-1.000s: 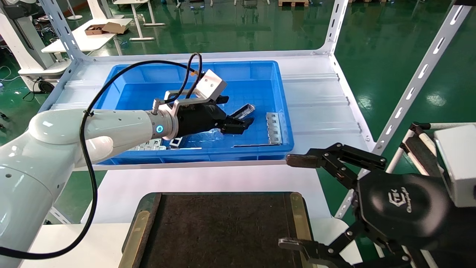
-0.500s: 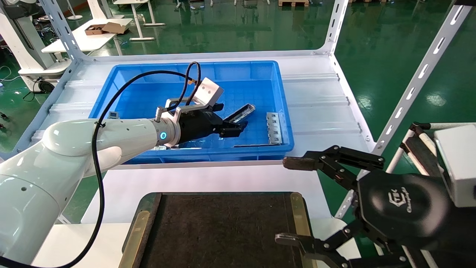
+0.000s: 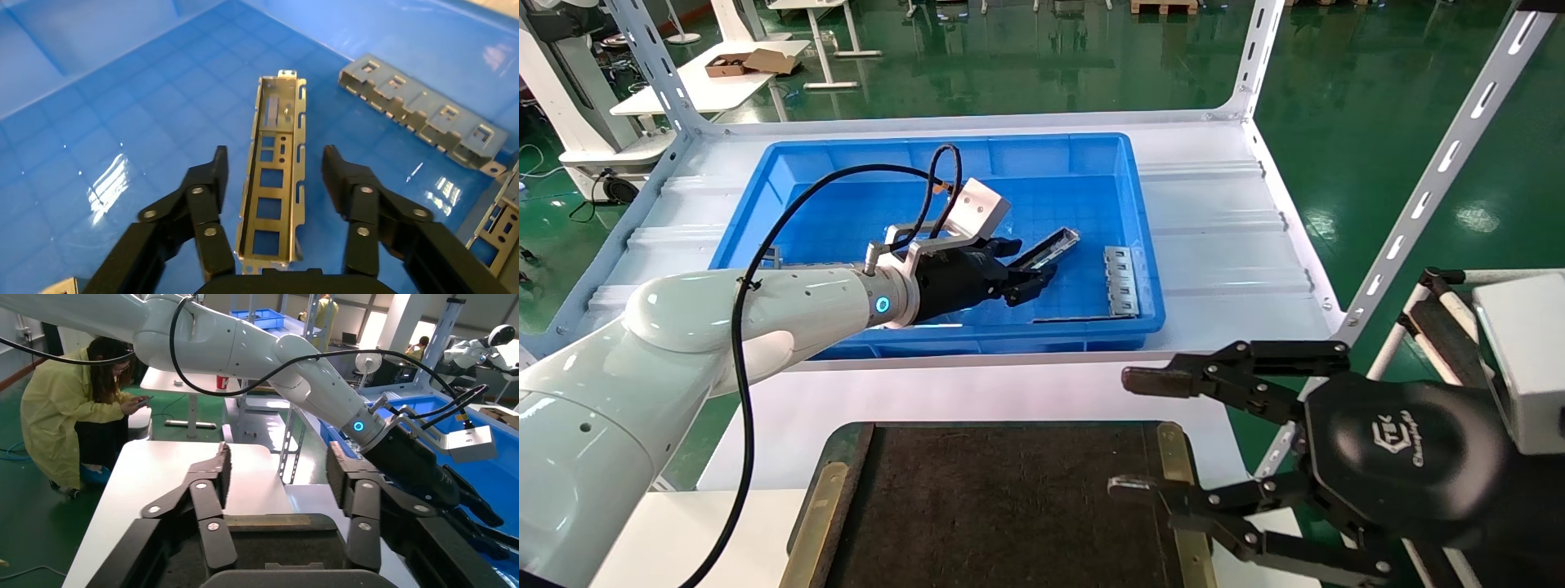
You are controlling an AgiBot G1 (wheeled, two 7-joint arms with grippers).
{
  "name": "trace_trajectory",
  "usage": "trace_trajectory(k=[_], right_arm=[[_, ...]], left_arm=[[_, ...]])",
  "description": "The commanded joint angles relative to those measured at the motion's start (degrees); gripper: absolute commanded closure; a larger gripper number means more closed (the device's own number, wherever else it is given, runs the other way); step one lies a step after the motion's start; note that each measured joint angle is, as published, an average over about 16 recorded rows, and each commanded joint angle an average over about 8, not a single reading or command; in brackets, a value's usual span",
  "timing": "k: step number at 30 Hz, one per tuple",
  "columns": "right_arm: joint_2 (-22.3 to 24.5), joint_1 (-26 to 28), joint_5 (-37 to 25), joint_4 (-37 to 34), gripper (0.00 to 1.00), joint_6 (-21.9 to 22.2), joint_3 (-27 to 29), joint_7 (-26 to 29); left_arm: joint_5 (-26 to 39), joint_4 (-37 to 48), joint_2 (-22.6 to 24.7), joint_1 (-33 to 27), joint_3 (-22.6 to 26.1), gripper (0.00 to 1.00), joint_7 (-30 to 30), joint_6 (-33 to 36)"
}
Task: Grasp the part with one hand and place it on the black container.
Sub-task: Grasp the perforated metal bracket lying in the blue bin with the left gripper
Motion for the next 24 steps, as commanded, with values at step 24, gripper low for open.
trace_trajectory(k=[24], right_arm=[[0.0, 0.0, 0.0, 0.0, 1.00, 0.0, 0.0, 0.0]], left_arm=[[-10.3, -0.3, -2.1, -1.6, 1.7, 1.00, 4.4, 4.6]])
